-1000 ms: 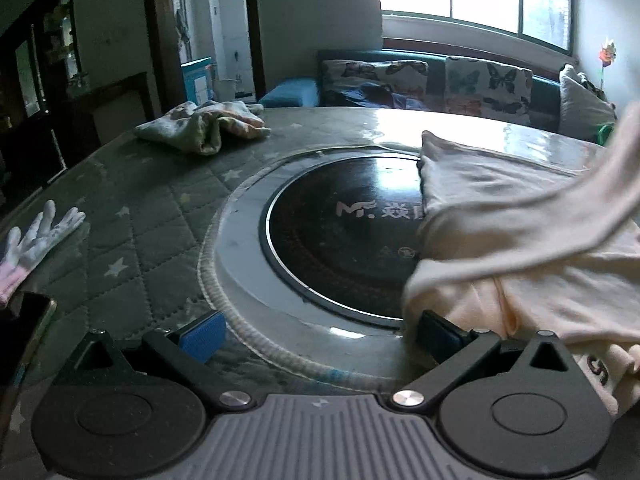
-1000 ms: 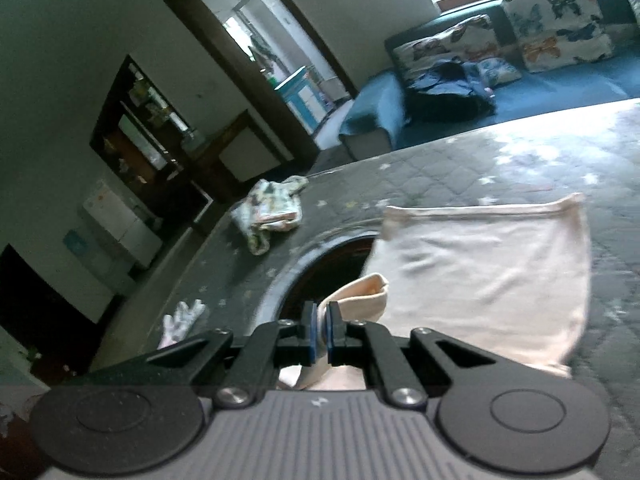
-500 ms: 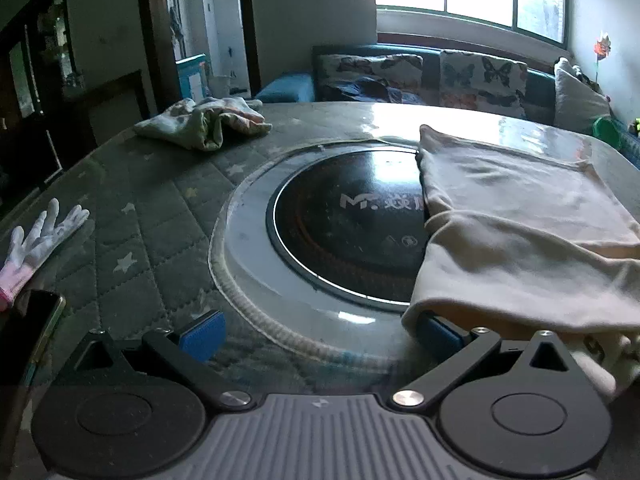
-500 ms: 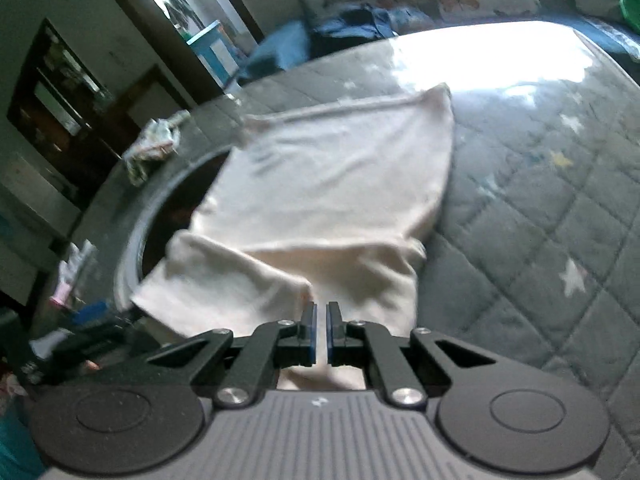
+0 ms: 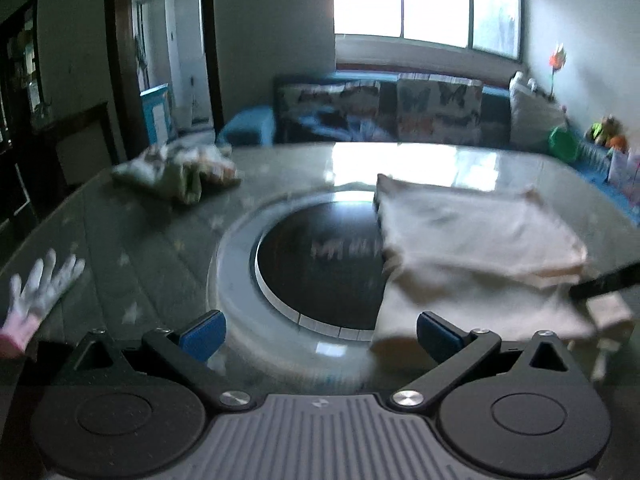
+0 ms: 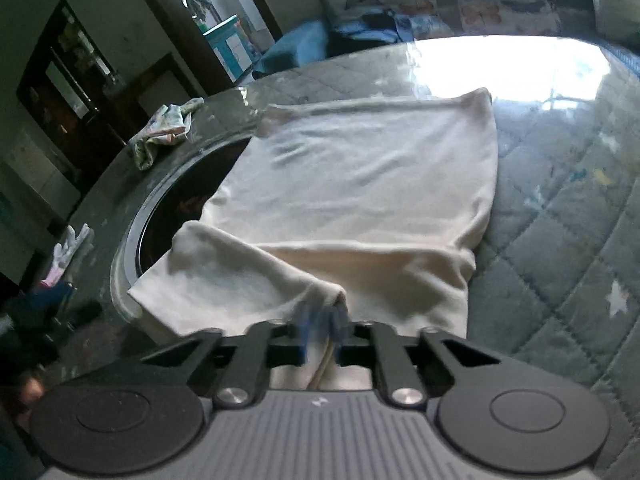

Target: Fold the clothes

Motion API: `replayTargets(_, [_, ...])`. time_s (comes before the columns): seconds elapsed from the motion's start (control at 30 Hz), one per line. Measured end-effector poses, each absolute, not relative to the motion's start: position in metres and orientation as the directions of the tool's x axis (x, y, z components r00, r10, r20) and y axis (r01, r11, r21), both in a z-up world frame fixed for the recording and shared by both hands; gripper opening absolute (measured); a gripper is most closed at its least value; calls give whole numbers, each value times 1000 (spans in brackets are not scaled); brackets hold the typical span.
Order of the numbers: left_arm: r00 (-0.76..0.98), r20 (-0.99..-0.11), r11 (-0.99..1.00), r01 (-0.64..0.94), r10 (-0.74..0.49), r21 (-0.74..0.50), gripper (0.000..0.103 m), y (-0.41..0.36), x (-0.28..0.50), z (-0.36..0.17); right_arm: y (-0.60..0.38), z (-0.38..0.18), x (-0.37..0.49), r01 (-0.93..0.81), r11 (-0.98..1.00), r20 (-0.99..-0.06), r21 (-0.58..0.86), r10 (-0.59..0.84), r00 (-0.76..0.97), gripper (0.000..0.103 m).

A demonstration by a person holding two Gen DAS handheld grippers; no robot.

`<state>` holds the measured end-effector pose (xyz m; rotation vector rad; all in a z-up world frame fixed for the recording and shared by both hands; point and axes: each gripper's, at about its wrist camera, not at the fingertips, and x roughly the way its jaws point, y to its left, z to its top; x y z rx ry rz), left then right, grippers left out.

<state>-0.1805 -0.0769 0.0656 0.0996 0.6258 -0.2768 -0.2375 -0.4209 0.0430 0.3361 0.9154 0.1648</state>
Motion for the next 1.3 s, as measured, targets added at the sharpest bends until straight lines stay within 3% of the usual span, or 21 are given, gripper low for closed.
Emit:
replayTargets(0.27, [752,-578,928,372,-317,-25,103,-104,-149,67,-420,73,-241,11,988,-727,155,106,679,3])
replayTargets(0.4, [729,-604,919,394,-322,-14,103,-117,-141,57,-429,60,-239,19,963,-732,269,192,653,17])
replayTargets(0.57, [721,-617,909,416,-315,23,103,-125,-134,49,-421,42,-233,11,957,-755,289,221,617,28])
replayTargets(0.63, [721,-622,909,416,-305,36,103,-125,-132,47,-418,39,-232,10,956,-756,294,226,614,28])
replayTargets(0.7, [721,-627,908,415,-295,50,103,-125,-130,45,-415,41,-232,2,959,-752,283,220,622,13])
replayTargets(0.77, [720,-630,908,415,-290,56,103,-124,-129,44,-412,44,-232,-6,963,-746,268,211,632,8])
replayTargets(1.0, [712,-637,905,422,-296,52,103,-122,-125,40,-409,70,-233,-11,990,-710,139,107,696,7])
replayTargets(1.17, [697,-633,887,460,-336,36,103,-132,-123,43,-409,60,-230,15,994,-717,112,71,693,14])
replayTargets(1.3, [686,-616,866,500,-388,10,97,-143,-114,46,-406,65,-235,-21,994,-685,111,92,722,14])
